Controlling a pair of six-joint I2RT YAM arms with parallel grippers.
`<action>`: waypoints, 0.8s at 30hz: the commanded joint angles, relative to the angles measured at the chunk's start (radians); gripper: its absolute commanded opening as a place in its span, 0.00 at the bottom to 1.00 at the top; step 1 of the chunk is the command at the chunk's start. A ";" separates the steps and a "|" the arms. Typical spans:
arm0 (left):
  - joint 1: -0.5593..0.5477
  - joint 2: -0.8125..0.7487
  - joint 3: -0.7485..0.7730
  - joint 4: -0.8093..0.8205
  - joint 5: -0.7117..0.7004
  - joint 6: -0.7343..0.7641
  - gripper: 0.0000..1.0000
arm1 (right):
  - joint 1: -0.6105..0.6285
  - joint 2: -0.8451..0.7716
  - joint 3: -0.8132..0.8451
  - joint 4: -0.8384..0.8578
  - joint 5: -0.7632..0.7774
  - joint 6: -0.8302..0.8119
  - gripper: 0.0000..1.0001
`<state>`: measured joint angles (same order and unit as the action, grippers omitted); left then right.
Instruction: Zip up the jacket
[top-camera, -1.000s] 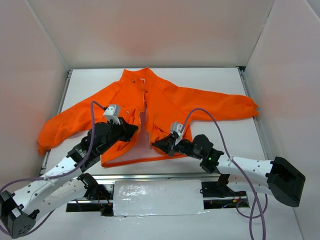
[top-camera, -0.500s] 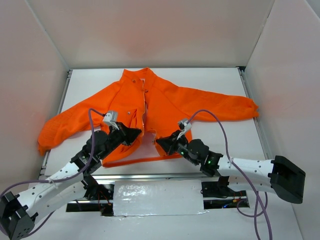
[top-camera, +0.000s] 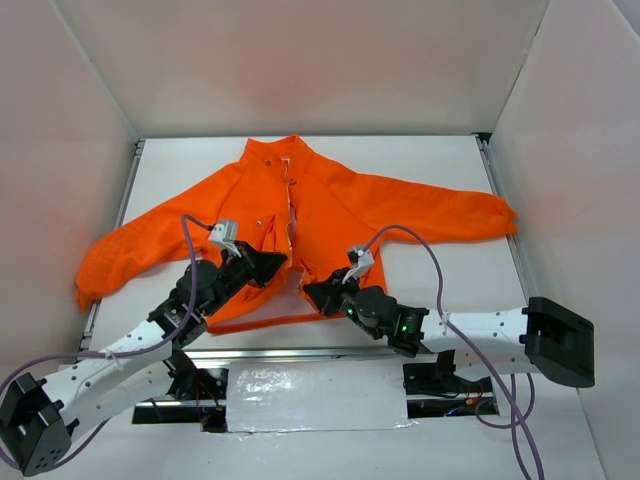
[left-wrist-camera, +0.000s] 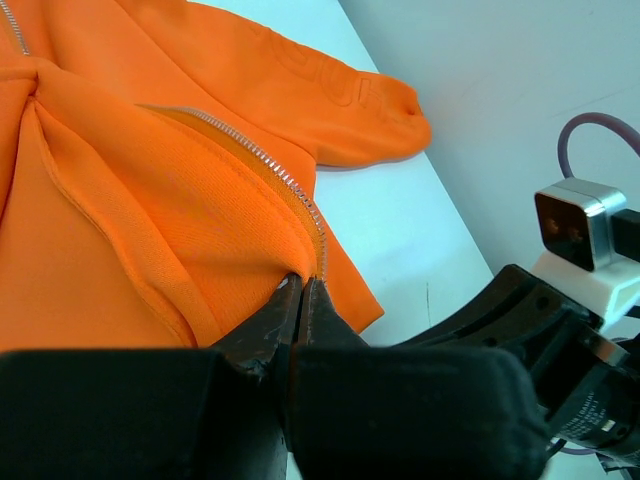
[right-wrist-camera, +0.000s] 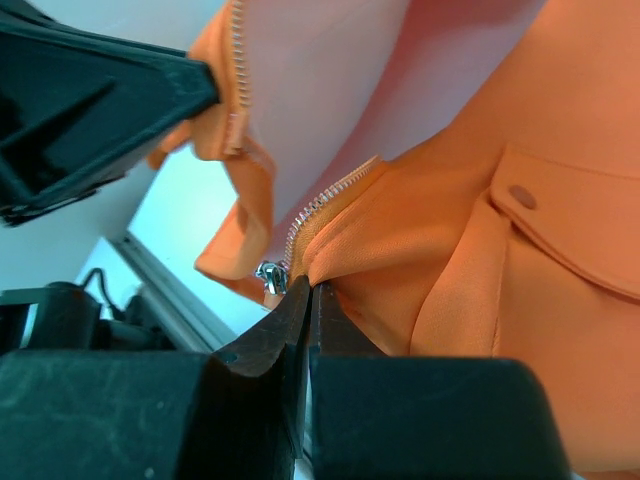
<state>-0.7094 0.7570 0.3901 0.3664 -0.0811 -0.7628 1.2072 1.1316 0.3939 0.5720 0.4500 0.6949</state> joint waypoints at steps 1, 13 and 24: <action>-0.018 -0.004 0.003 0.069 -0.005 0.003 0.00 | 0.014 0.026 0.062 -0.007 0.079 0.000 0.00; -0.093 0.002 -0.004 0.045 -0.117 -0.003 0.00 | 0.022 0.014 0.077 -0.018 0.115 0.067 0.00; -0.108 0.039 0.013 0.045 -0.149 0.007 0.00 | 0.031 0.028 0.082 -0.015 0.124 0.064 0.00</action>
<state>-0.8085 0.7933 0.3672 0.3424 -0.2161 -0.7635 1.2282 1.1564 0.4339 0.5304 0.5385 0.7471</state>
